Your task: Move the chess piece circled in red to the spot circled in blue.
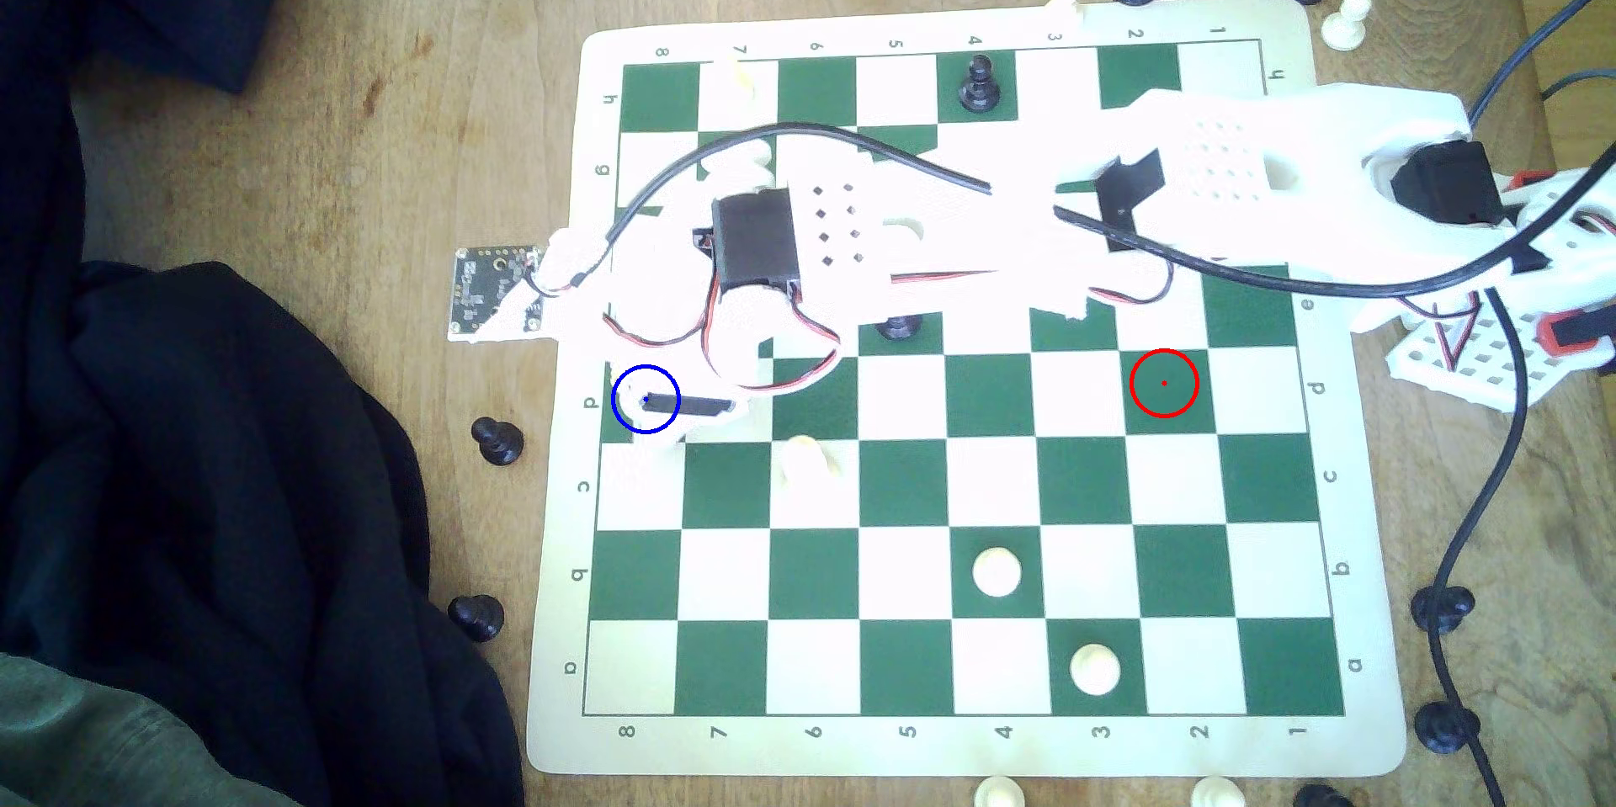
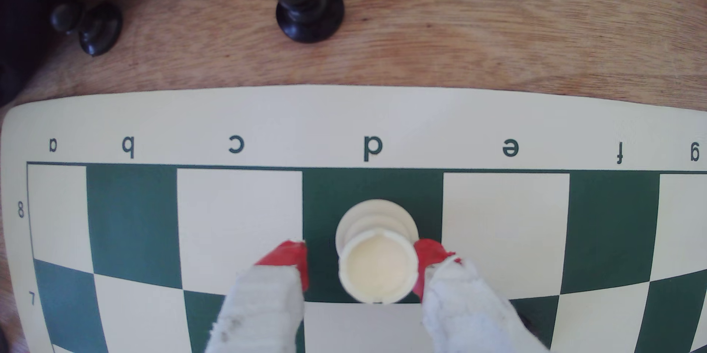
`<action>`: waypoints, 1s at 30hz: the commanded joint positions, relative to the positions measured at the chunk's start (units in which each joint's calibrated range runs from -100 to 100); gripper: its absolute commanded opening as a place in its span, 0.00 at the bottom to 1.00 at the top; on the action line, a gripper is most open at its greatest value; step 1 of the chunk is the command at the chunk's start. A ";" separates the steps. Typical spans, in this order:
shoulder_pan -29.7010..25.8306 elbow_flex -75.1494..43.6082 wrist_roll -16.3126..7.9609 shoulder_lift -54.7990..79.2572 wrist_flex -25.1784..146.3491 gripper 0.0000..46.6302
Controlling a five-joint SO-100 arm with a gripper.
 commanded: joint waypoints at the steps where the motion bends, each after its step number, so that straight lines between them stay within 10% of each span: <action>1: 0.14 -5.15 -0.49 -2.87 -0.04 0.40; 30: -2.52 -0.25 -1.42 -20.44 3.90 0.48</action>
